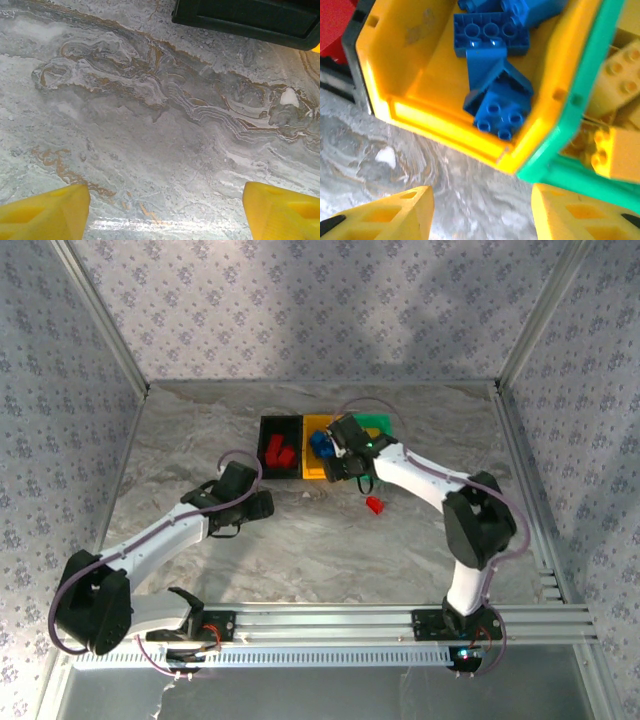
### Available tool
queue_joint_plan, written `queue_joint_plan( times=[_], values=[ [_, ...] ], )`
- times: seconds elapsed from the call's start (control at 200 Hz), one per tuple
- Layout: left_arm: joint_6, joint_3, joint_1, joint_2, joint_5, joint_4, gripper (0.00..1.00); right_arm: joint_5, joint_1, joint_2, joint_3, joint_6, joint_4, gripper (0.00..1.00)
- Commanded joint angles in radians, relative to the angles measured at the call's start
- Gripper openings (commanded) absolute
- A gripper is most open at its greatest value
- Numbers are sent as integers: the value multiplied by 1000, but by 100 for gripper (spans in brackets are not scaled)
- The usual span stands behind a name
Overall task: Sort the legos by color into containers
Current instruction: Place the lego in the container, then pick up the lego from the center of the table.
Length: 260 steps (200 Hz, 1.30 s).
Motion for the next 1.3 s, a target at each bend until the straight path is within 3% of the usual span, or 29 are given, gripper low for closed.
queue_joint_plan(
  times=[0.0,0.15,0.31,0.69,0.925,1.149,1.294],
  values=[
    [-8,-10,4,28,22,38,80,20,-5,-135,-111,27,-11,56],
    [-5,-7,4,68,32,70,80,22,-25,-244,-287,59,-22,57],
    [1,8,5,100,35,85,80,19,-62,-260,-388,82,1,57],
    [-2,-28,5,53,16,66,80,11,-85,-131,-393,75,67,52],
    [-5,-61,20,-1,4,58,80,9,-97,-87,-399,66,96,40],
    [5,-62,29,-31,-6,32,79,-8,-92,-85,-400,64,101,18],
    [1,-85,38,-62,-12,32,79,2,-87,-123,-393,58,84,13]
  ],
)
